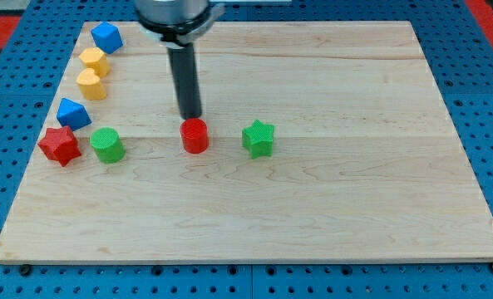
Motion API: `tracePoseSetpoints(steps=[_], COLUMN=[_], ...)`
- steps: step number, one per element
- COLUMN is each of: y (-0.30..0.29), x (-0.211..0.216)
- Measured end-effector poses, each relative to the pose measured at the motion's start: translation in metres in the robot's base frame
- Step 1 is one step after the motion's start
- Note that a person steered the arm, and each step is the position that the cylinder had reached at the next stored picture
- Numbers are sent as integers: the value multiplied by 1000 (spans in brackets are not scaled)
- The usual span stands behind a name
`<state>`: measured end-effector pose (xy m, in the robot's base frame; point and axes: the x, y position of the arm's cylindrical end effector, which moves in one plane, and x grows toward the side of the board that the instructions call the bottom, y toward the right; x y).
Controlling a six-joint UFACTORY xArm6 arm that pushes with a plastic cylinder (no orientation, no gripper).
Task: Push the red circle slightly to the down
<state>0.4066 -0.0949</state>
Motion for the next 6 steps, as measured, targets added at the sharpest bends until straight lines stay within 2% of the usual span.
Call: tracePoseSetpoints(steps=[2, 3, 4, 6], y=[-4, 5, 38, 20], x=[20, -10, -1, 17])
